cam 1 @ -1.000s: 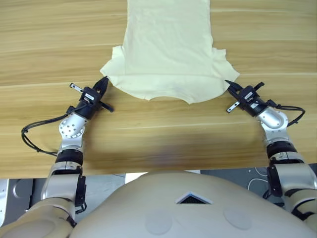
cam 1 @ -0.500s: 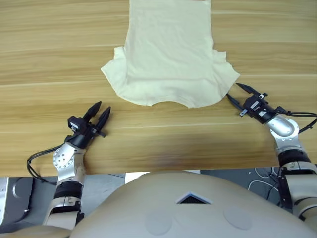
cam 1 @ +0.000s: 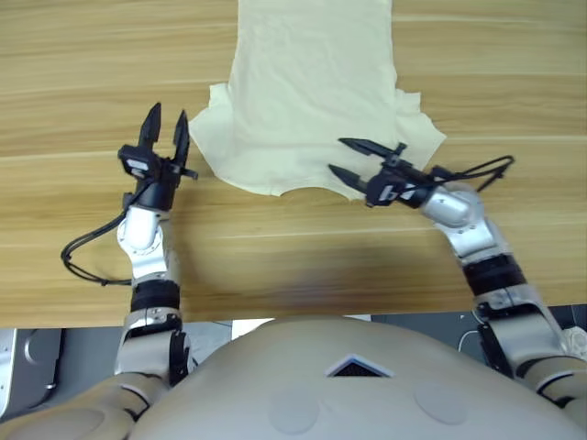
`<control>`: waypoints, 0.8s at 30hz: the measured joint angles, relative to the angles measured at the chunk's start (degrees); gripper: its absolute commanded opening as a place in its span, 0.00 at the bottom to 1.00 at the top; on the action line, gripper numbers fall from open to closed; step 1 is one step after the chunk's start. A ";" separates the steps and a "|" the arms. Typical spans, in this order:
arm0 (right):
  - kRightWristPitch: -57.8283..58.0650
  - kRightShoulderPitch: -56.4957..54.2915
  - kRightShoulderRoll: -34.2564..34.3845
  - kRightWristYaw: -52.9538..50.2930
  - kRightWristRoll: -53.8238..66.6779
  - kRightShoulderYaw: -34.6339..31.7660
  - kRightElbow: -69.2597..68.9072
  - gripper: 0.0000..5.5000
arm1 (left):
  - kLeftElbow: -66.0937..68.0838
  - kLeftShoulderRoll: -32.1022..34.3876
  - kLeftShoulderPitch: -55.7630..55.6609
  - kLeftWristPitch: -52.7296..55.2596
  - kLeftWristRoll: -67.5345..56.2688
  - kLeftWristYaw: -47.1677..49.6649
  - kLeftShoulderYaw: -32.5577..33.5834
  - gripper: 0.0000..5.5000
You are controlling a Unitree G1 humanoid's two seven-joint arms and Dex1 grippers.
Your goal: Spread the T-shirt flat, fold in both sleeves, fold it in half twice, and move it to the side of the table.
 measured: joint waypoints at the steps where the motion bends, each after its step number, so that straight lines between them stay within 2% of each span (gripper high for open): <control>1: 1.07 -2.19 0.75 -2.27 -2.99 1.05 3.78 0.42 | 1.15 0.08 -0.36 -0.98 3.47 2.10 -0.88 0.49; 4: 3.74 -8.96 2.49 -10.83 -11.98 4.19 15.20 0.42 | 2.89 -0.02 -0.38 -4.33 12.44 8.70 -2.13 0.51; 7: 0.75 -10.60 3.03 -13.91 -13.53 6.69 18.38 0.42 | 2.76 0.37 -0.72 -7.02 19.63 16.49 -2.09 0.51; 11: -2.83 -9.05 2.62 -14.17 -12.89 8.25 18.59 0.42 | 2.51 0.84 -2.80 -8.95 20.94 20.35 -2.30 0.51; 15: -8.93 -3.74 -2.65 -10.61 -8.28 9.48 13.72 0.42 | 2.52 3.75 -3.64 -9.59 24.58 22.63 -3.69 0.51; 24: -8.90 -0.06 -6.40 -11.03 -6.03 7.25 11.16 0.42 | 2.83 9.49 -0.34 -7.51 27.36 25.89 -3.88 0.51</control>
